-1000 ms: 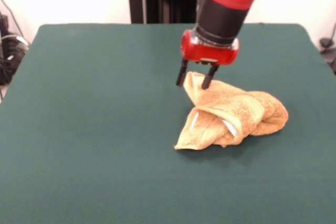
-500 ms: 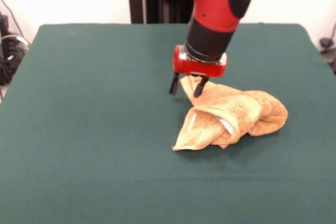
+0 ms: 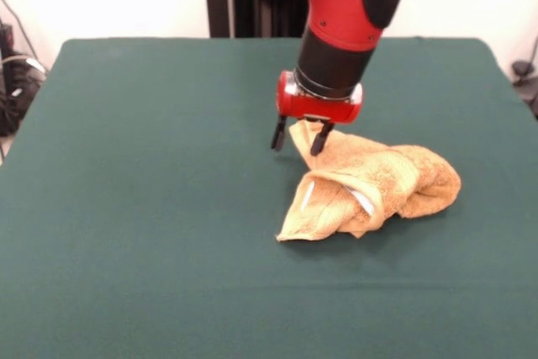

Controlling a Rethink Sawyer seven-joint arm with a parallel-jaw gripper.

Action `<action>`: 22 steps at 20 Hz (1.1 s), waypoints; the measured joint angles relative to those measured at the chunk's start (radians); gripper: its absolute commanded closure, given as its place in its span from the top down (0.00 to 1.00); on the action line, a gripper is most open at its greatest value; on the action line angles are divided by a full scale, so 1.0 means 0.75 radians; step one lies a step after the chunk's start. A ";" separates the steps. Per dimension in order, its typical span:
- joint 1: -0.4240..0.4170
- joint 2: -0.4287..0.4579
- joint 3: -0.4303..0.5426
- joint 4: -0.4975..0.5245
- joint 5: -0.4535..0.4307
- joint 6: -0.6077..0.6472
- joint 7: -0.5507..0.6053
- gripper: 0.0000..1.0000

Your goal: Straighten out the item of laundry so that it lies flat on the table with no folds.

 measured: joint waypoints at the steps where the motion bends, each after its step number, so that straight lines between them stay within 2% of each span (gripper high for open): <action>1: 0.000 -0.002 0.000 0.002 0.001 0.000 0.000 1.00; 12: -0.017 -0.049 0.031 0.015 0.011 0.000 0.000 1.00; 22: -0.160 -0.097 0.184 0.099 0.036 -0.001 0.000 1.00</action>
